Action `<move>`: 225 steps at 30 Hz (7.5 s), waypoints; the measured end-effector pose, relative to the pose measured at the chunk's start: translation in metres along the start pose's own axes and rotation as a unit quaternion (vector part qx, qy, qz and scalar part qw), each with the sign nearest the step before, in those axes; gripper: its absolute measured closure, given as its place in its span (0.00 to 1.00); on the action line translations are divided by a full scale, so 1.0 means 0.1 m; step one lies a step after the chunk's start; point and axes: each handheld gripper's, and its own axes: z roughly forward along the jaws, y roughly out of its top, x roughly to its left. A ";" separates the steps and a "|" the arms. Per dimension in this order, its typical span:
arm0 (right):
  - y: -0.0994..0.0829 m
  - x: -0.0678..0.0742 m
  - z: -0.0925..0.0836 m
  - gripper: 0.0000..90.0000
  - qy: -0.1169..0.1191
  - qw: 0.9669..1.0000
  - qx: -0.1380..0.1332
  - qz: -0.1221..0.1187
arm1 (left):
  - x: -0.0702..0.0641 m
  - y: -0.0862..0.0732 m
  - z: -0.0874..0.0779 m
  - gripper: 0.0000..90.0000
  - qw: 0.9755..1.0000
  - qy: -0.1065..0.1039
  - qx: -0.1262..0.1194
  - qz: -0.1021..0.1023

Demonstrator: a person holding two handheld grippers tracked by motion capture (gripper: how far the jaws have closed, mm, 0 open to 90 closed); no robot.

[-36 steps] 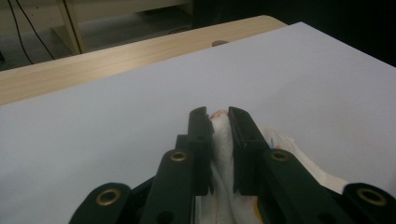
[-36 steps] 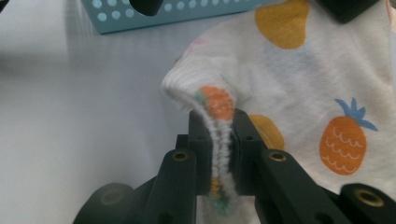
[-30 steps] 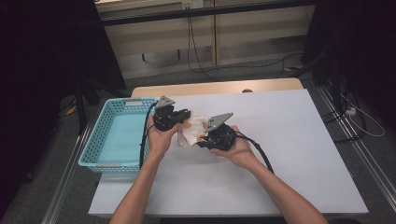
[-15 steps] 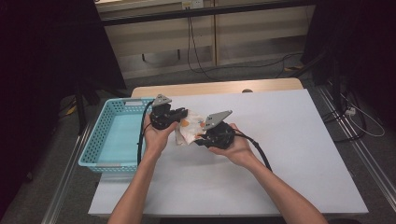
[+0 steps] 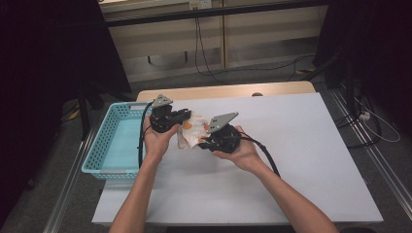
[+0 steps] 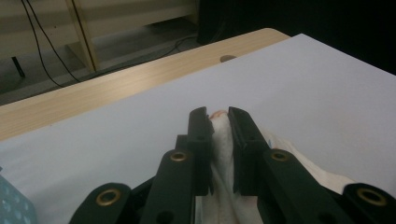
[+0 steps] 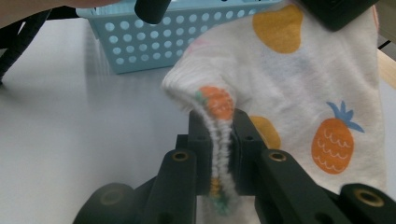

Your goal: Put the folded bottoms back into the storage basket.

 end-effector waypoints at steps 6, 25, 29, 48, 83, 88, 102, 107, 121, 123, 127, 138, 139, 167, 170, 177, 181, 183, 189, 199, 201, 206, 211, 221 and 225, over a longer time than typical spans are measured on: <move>0.03 0.01 0.01 0.91 0.002 1.000 -0.007 0.000 | 0.03 0.03 -0.06 0.89 1.000 0.002 -0.005 -0.004; 0.26 0.05 0.06 0.91 0.007 1.000 -0.020 -0.012 | 0.18 0.08 -0.29 0.89 1.000 0.013 -0.024 -0.009; 0.30 0.05 0.08 0.91 0.008 1.000 -0.023 -0.012 | 0.20 0.10 -0.36 0.89 1.000 0.014 -0.026 -0.007; 0.59 0.15 0.19 0.91 0.022 0.999 -0.037 -0.026 | 0.42 0.12 -0.59 0.89 0.999 0.019 -0.031 -0.020; 0.99 0.30 0.52 0.91 0.044 0.997 -0.043 -0.044 | 0.71 0.08 -0.98 0.89 0.997 0.060 -0.040 -0.026; 1.04 0.32 0.58 0.91 0.047 0.997 -0.045 -0.044 | 0.76 0.05 -1.04 0.89 0.996 0.068 -0.044 -0.032; 1.22 0.41 0.79 0.91 0.061 0.996 -0.045 -0.050 | 0.92 -0.01 -1.25 0.89 0.995 0.079 -0.052 -0.044; 1.23 0.41 0.86 0.91 0.066 0.996 -0.044 -0.042 | 0.94 -0.01 -1.30 0.89 0.994 0.087 -0.052 -0.042; 1.36 0.49 1.00 0.91 0.072 0.995 -0.044 -0.047 | 1.05 -0.07 -1.44 0.89 0.992 0.099 -0.061 -0.050; 1.37 0.50 1.02 0.91 0.074 0.995 -0.045 -0.047 | 1.07 -0.08 -1.48 0.89 0.992 0.100 -0.061 -0.052; 1.41 0.54 1.07 0.91 0.077 0.995 -0.044 -0.051 | 1.09 -0.10 -1.51 0.89 0.991 0.107 -0.063 -0.055; 1.48 0.57 1.23 0.91 0.083 0.994 -0.039 -0.051 | 1.21 -0.20 -1.58 0.89 0.988 0.116 -0.064 -0.072; 1.48 0.57 1.24 0.91 0.085 0.994 -0.039 -0.051 | 1.22 -0.20 -1.59 0.89 0.988 0.120 -0.065 -0.072; 1.35 0.56 1.72 0.91 0.101 0.994 -0.018 -0.023 | 1.51 -0.56 -1.44 0.89 0.986 0.129 -0.025 -0.102; 1.33 0.55 1.75 0.91 0.102 0.994 -0.018 -0.018 | 1.52 -0.57 -1.43 0.89 0.986 0.132 -0.020 -0.100; 1.29 0.54 1.80 0.91 0.103 0.995 -0.013 -0.013 | 1.55 -0.64 -1.36 0.89 0.986 0.135 -0.005 -0.101; 1.27 0.54 1.83 0.91 0.104 0.994 -0.011 -0.012 | 1.56 -0.66 -1.33 0.89 0.986 0.135 -0.001 -0.100; 1.26 0.54 1.85 0.91 0.103 0.995 -0.008 -0.014 | 1.56 -0.68 -1.32 0.89 0.986 0.136 0.006 -0.099; 1.23 0.53 1.89 0.91 0.105 0.994 -0.003 -0.010 | 1.60 -0.73 -1.29 0.89 0.985 0.136 0.014 -0.105; 1.18 0.51 1.96 0.90 0.106 0.994 0.003 -0.005 | 1.62 -0.79 -1.23 0.89 0.984 0.140 0.026 -0.106; 1.18 0.51 1.96 0.90 0.105 0.994 0.004 -0.004 | 1.63 -0.81 -1.23 0.89 0.984 0.140 0.028 -0.106; 1.17 0.52 1.97 0.90 0.105 0.994 0.007 -0.002 | 1.64 -0.84 -1.20 0.89 0.984 0.140 0.034 -0.108; 1.15 0.52 2.00 0.90 0.105 0.994 0.010 -0.005 | 1.65 -0.86 -1.18 0.89 0.984 0.139 0.038 -0.108; 1.15 0.54 2.01 0.89 0.106 0.994 0.011 -0.009 | 1.65 -0.86 -1.17 0.88 0.983 0.142 0.045 -0.105; 1.15 0.54 2.02 0.87 0.109 0.994 0.008 -0.003 | 1.66 -0.87 -1.17 0.87 0.983 0.144 0.043 -0.109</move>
